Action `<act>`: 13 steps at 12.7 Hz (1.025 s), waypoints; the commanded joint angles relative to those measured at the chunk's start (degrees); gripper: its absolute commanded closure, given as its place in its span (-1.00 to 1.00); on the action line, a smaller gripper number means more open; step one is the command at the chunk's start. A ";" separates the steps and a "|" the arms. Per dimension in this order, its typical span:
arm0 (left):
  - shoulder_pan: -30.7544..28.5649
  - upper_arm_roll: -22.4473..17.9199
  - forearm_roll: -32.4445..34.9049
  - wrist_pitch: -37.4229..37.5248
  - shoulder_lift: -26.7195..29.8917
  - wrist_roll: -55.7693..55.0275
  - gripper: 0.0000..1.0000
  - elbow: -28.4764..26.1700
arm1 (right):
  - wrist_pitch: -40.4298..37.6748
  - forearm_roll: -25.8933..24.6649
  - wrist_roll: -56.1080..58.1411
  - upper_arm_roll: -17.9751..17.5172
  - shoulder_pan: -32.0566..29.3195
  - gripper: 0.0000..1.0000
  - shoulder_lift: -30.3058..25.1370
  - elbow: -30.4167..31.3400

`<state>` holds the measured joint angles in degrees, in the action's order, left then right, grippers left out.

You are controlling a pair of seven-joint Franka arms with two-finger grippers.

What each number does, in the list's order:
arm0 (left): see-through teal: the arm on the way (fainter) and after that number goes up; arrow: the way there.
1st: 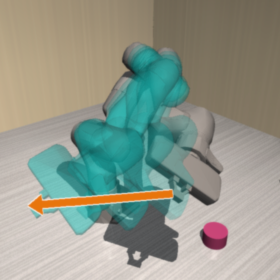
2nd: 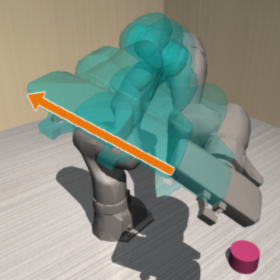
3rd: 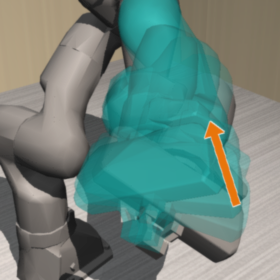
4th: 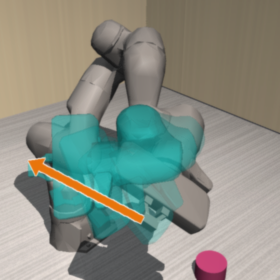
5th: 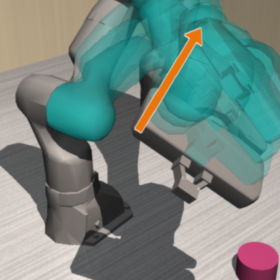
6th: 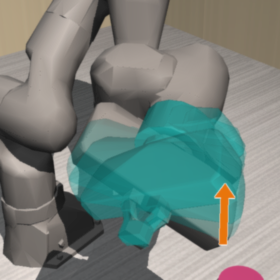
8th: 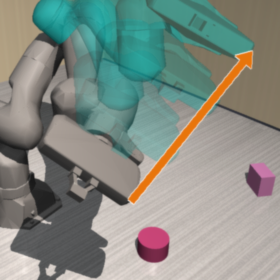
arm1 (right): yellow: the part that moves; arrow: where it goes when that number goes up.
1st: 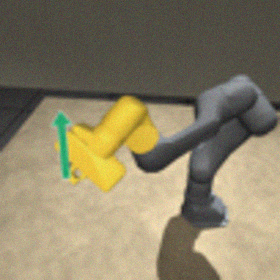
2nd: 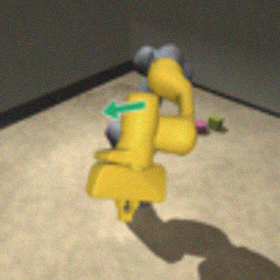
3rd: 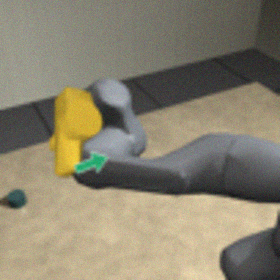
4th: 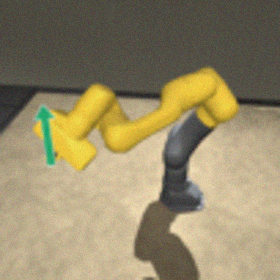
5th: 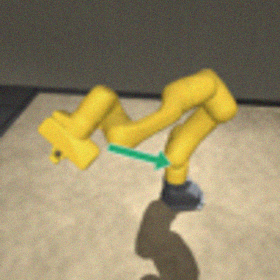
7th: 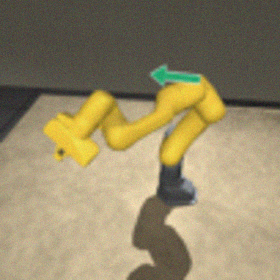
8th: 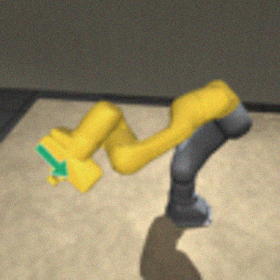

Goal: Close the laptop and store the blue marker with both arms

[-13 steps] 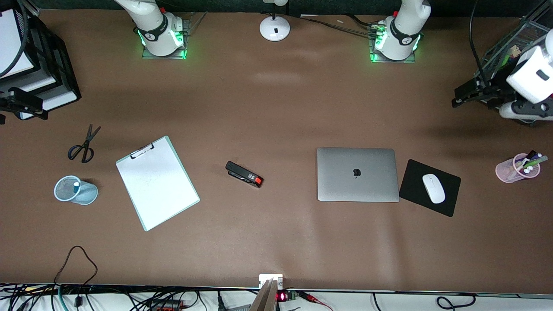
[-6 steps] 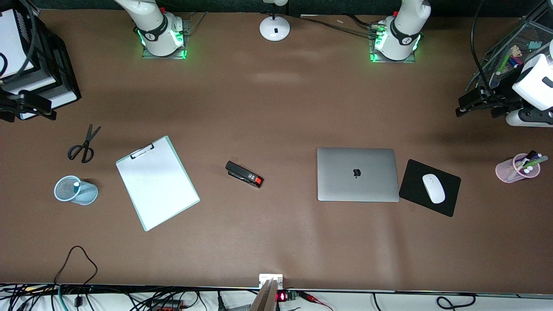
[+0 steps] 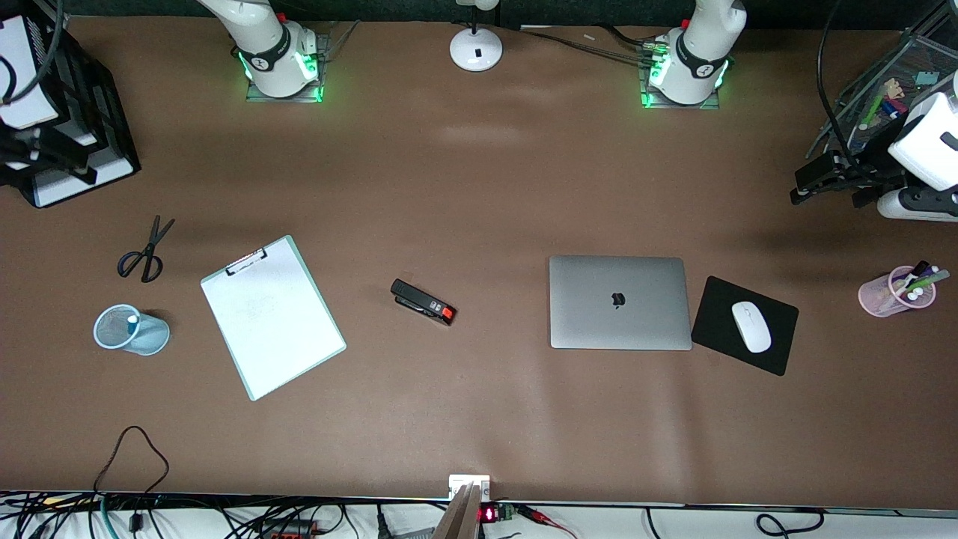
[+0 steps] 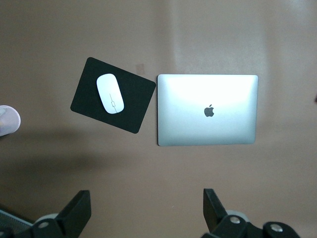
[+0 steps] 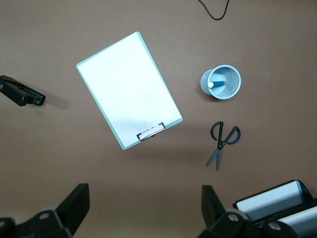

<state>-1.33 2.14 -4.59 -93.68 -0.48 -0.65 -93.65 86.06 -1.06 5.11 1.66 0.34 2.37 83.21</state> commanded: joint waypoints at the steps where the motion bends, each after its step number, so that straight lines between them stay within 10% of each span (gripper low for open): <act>1: -0.86 -0.21 -0.68 -0.01 0.04 1.53 -1.00 0.49 | 4.98 0.80 -1.41 0.01 -0.07 -1.00 -6.13 8.87; 13: -0.78 0.41 -0.60 0.07 -0.32 1.61 -1.00 0.58 | 7.46 2.19 -3.96 -0.16 0.54 -1.00 -5.54 12.42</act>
<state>-1.72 2.28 -4.61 -93.68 -0.52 -0.40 -93.66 92.84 -0.54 1.94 1.34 0.52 -3.39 95.10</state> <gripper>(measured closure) 0.000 0.000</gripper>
